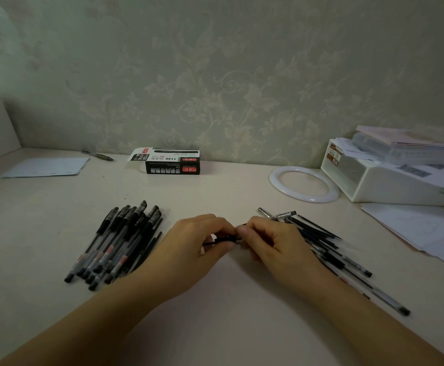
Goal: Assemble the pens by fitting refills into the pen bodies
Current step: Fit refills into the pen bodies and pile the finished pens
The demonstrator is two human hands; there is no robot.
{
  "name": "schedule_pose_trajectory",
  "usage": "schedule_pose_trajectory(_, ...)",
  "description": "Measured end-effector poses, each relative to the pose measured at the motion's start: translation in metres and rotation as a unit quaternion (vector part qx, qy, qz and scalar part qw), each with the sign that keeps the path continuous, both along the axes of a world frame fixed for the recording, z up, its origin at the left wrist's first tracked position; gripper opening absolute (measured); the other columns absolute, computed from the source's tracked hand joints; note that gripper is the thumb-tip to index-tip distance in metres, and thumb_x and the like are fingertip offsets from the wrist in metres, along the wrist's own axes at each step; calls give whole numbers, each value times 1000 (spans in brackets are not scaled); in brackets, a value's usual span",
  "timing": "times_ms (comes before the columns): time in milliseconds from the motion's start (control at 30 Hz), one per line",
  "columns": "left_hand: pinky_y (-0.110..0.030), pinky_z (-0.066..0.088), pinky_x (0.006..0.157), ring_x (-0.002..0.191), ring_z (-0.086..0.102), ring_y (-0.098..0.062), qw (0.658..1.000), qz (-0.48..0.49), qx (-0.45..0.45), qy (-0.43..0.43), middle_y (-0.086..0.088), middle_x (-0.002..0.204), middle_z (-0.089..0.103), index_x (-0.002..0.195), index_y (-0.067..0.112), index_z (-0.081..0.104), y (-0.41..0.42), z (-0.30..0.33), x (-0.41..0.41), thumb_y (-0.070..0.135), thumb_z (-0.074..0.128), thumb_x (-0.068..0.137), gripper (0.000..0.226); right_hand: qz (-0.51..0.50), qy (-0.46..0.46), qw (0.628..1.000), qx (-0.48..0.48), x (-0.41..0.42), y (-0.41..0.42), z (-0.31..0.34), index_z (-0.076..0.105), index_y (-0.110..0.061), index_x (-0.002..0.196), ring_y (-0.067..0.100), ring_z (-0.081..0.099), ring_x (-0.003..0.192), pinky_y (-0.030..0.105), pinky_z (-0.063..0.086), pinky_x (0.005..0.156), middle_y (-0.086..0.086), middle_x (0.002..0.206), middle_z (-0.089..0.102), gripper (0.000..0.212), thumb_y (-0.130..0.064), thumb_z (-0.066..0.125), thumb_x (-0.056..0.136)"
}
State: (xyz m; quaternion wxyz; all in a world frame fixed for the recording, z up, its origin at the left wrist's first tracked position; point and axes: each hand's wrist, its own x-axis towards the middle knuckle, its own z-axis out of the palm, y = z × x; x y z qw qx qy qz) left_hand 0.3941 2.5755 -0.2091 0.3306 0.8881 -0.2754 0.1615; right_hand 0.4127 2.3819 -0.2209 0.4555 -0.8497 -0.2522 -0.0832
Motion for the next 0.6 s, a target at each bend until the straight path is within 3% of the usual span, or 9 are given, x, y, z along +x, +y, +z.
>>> schedule_pose_trajectory(100, -13, 45, 71, 81, 58, -3, 1000, 7, -4, -1, 15, 89, 66, 101, 27, 70, 0, -1, 1, 24, 66, 89, 13, -7, 6, 1000, -4, 1, 1, -1, 61, -21, 73, 5, 54, 55, 25, 45, 57, -8, 62, 61, 36, -45, 49, 97)
schedule_pose_trajectory(233, -10, 45, 71, 82, 61, -2, 999, 28, -33, 18, 18, 88, 67, 100, 29, 69, 1, -3, 3, 26, 64, 90, 11, 11, 13, 1000, -6, 0, 1, 0, 65, -27, 89, 14, 62, 67, 34, 53, 65, -9, 75, 67, 15, -39, 58, 95)
schedule_pose_trajectory(333, -9, 45, 72, 84, 61, 0, 999, 22, -35, 22, 19, 86, 67, 99, 29, 70, 2, -3, 3, 26, 64, 90, 11, 34, 12, 999, 6, 1, -1, -1, 64, -24, 83, 19, 53, 60, 35, 45, 59, 3, 66, 59, 18, -33, 57, 97)
schedule_pose_trajectory(433, -9, 44, 70, 82, 62, -3, 999, 13, -32, 8, 18, 84, 67, 94, 29, 70, 4, 2, 3, 24, 68, 88, 8, 53, 42, 997, 33, 2, -3, -2, 62, -22, 77, 9, 42, 57, 26, 34, 55, 1, 60, 48, 24, -31, 57, 98)
schedule_pose_trajectory(533, -17, 48, 71, 80, 63, -7, 1000, 10, -26, -8, 14, 83, 67, 90, 26, 70, 5, 4, 3, 21, 71, 86, 7, 55, 64, 996, 38, 3, -3, -2, 60, -14, 75, 10, 42, 59, 27, 34, 57, 10, 63, 49, 29, -31, 57, 98)
schedule_pose_trajectory(600, -17, 47, 70, 79, 62, -8, 999, 12, -28, -13, 13, 82, 66, 89, 26, 70, 4, 4, 3, 21, 71, 85, 6, 53, 66, 996, 40, 2, -2, -2, 61, -15, 75, 10, 46, 59, 26, 36, 58, 5, 64, 53, 29, -31, 56, 99)
